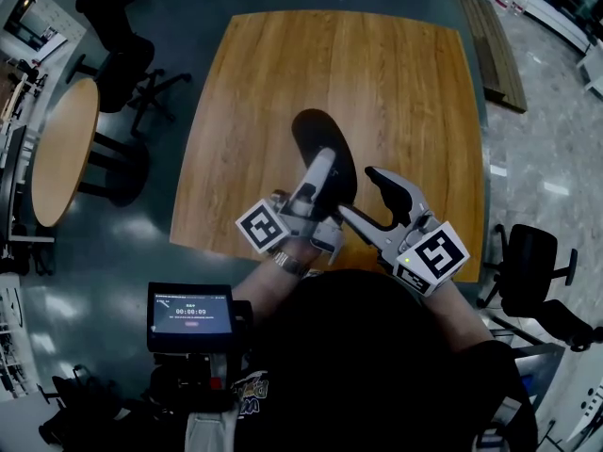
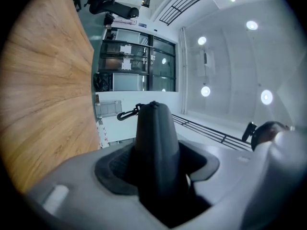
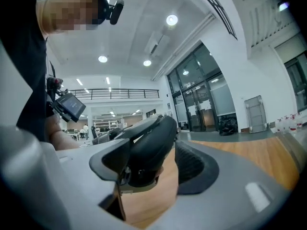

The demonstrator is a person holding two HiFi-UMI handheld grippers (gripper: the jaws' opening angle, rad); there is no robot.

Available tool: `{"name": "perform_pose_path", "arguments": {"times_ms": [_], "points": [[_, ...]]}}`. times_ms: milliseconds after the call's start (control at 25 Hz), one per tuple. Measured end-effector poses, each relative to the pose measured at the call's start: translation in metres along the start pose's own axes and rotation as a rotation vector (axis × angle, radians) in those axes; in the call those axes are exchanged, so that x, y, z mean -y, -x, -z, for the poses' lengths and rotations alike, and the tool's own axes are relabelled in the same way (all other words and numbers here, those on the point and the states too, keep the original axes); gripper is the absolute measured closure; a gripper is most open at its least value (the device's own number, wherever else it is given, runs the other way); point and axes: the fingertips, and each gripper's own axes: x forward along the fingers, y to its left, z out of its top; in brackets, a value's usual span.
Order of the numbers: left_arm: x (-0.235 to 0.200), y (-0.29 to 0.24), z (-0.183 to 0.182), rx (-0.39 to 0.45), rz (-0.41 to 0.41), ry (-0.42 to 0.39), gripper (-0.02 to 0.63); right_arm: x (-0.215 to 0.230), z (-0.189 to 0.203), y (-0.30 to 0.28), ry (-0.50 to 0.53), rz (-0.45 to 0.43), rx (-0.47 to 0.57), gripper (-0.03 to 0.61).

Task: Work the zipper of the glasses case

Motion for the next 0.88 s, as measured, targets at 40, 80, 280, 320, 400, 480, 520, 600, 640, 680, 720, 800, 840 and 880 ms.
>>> {"name": "perform_pose_path", "arguments": {"times_ms": [40, 80, 280, 320, 400, 480, 520, 600, 640, 680, 720, 800, 840, 880], "points": [[0.002, -0.001, 0.003, -0.006, 0.003, -0.008, 0.359, -0.002, 0.003, -0.003, 0.004, -0.008, -0.013, 0.293], [0.003, -0.001, 0.007, -0.011, 0.003, -0.017, 0.359, -0.003, 0.005, -0.005, 0.002, -0.014, -0.021, 0.293], [0.003, 0.001, 0.006, -0.031, -0.008, -0.045, 0.359, -0.006, 0.006, -0.009, -0.029, -0.061, -0.038, 0.31], [0.003, 0.002, 0.008, -0.068, -0.003, -0.047, 0.359, -0.005, 0.006, -0.007, -0.048, -0.096, -0.051, 0.319], [0.004, 0.005, 0.018, -0.187, 0.01, -0.052, 0.359, -0.003, 0.007, 0.0, -0.084, -0.188, -0.088, 0.359], [0.004, 0.008, 0.026, -0.299, 0.007, -0.078, 0.359, -0.001, 0.005, 0.007, -0.066, -0.252, -0.123, 0.388], [0.004, 0.01, 0.027, -0.333, 0.001, -0.097, 0.359, 0.001, 0.003, 0.011, -0.041, -0.264, -0.131, 0.416], [0.004, 0.013, 0.028, -0.365, 0.0, -0.109, 0.359, 0.008, -0.003, 0.017, 0.012, -0.253, -0.128, 0.543], [0.006, 0.014, 0.027, -0.36, 0.006, -0.097, 0.357, 0.013, -0.007, 0.018, 0.049, -0.236, -0.126, 0.574], [0.008, 0.014, 0.023, -0.339, 0.009, -0.079, 0.357, 0.016, -0.009, 0.018, 0.095, -0.222, -0.121, 0.571], [0.007, 0.014, 0.019, -0.305, 0.0, -0.049, 0.356, 0.016, -0.012, 0.018, 0.134, -0.215, -0.108, 0.552], [0.001, 0.014, 0.004, -0.21, -0.026, 0.061, 0.356, 0.013, -0.018, 0.019, 0.165, -0.208, -0.072, 0.403], [-0.001, 0.015, -0.005, -0.158, -0.029, 0.125, 0.356, 0.01, -0.018, 0.019, 0.168, -0.203, -0.061, 0.357], [-0.002, 0.015, -0.012, -0.117, -0.025, 0.172, 0.357, 0.007, -0.017, 0.02, 0.167, -0.197, -0.055, 0.386]]}}
